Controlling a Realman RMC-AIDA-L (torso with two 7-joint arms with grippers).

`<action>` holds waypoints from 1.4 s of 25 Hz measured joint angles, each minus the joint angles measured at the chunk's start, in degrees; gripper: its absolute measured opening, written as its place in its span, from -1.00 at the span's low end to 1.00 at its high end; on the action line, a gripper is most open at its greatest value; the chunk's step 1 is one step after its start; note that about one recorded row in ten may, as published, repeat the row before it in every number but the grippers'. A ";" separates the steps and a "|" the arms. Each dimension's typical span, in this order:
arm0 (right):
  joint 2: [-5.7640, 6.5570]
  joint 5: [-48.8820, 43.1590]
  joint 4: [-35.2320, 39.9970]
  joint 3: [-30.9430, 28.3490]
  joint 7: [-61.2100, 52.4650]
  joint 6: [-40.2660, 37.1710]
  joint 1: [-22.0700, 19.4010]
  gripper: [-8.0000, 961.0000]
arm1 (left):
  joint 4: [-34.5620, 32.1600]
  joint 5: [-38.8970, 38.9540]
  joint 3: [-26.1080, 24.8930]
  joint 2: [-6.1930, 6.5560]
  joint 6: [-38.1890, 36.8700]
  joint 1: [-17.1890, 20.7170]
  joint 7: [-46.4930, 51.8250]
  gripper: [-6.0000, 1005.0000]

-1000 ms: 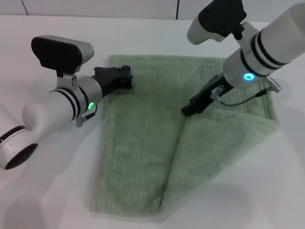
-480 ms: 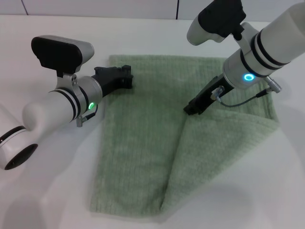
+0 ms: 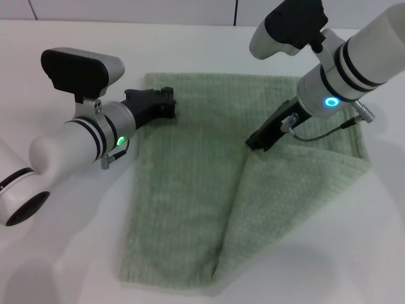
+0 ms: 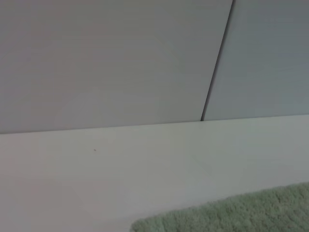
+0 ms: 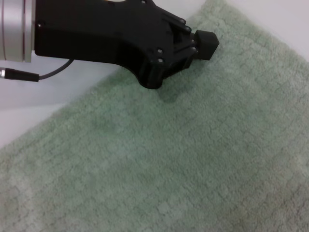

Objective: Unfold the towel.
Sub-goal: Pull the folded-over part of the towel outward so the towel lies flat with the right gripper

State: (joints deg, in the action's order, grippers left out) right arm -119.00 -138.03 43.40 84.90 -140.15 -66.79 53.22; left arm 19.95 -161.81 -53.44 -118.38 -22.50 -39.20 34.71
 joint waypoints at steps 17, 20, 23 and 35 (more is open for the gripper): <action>0.00 0.05 0.82 -0.02 0.58 0.29 -0.23 -0.94 | 0.03 0.00 0.01 0.00 0.00 0.33 0.02 -0.92; -0.05 0.05 1.41 0.00 0.59 0.09 -0.30 -0.94 | 0.21 0.00 0.05 0.00 0.00 0.49 0.02 -0.92; -0.09 0.05 2.70 0.15 0.56 -0.27 -0.61 -0.94 | 0.24 0.00 0.07 0.01 0.00 0.50 0.03 -0.92; -0.09 -0.29 13.01 0.44 -1.84 -6.36 -3.59 -0.94 | 0.27 -0.07 0.03 0.18 0.00 0.53 0.01 -0.92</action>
State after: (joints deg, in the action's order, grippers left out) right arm -119.09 -138.32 56.40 85.34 -141.99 -73.14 49.63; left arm 20.22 -161.88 -53.41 -118.20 -22.50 -38.67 34.72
